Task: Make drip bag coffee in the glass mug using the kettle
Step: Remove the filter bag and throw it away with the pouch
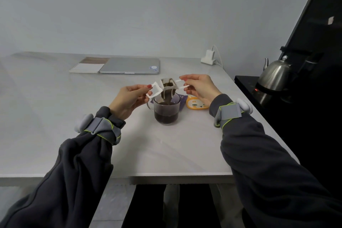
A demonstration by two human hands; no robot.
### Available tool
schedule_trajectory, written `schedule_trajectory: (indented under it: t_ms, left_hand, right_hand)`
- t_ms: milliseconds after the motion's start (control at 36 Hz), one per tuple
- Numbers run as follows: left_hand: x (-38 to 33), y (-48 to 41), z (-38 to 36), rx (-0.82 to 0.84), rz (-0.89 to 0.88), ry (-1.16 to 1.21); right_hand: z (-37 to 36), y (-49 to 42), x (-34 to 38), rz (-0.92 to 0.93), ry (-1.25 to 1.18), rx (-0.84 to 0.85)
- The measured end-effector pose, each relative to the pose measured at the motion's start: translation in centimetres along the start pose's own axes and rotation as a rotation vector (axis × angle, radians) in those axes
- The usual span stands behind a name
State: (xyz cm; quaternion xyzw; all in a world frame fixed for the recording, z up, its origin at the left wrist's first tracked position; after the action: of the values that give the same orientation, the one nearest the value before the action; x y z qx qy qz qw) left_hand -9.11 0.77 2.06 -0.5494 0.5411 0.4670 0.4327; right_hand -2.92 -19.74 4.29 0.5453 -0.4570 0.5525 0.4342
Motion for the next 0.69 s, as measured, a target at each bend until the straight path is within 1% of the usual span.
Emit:
schedule_trajectory:
  t_ms: [194, 306, 417, 583, 694]
  left_hand:
    - [0.3, 0.0, -1.0, 0.012, -0.012, 0.051]
    - [0.2, -0.3, -1.1, -0.003, -0.026, 0.070]
    - [0.1, -0.5, -1.3, -0.002, -0.033, 0.089]
    - [0.2, -0.5, -1.3, -0.027, -0.048, 0.089]
    - [0.2, -0.4, -1.5, -0.021, -0.055, 0.061]
  right_hand:
    - [-0.4, 0.4, 0.2, -0.014, 0.108, 0.091]
    - [-0.7, 0.3, 0.2, -0.034, 0.119, 0.094]
    - [-1.2, 0.5, 0.6, -0.002, 0.207, 0.130]
    - [-1.7, 1.0, 1.3, 0.010, 0.376, 0.098]
    - [-2.3, 1.1, 1.2, 0.005, 0.399, 0.074]
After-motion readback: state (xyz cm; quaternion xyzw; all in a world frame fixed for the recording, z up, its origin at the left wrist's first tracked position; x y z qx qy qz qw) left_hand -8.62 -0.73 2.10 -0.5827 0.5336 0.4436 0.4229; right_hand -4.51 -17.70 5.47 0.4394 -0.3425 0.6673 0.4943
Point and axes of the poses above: each hand's wrist, its own y-axis away from the middle knuckle, its own z-axis out of the back of the hand, x = y × z, the point moved 5 cm from there along -y, towards the middle knuckle, and after that the axes turned 2 degrees about x, right-handed, at the moved point
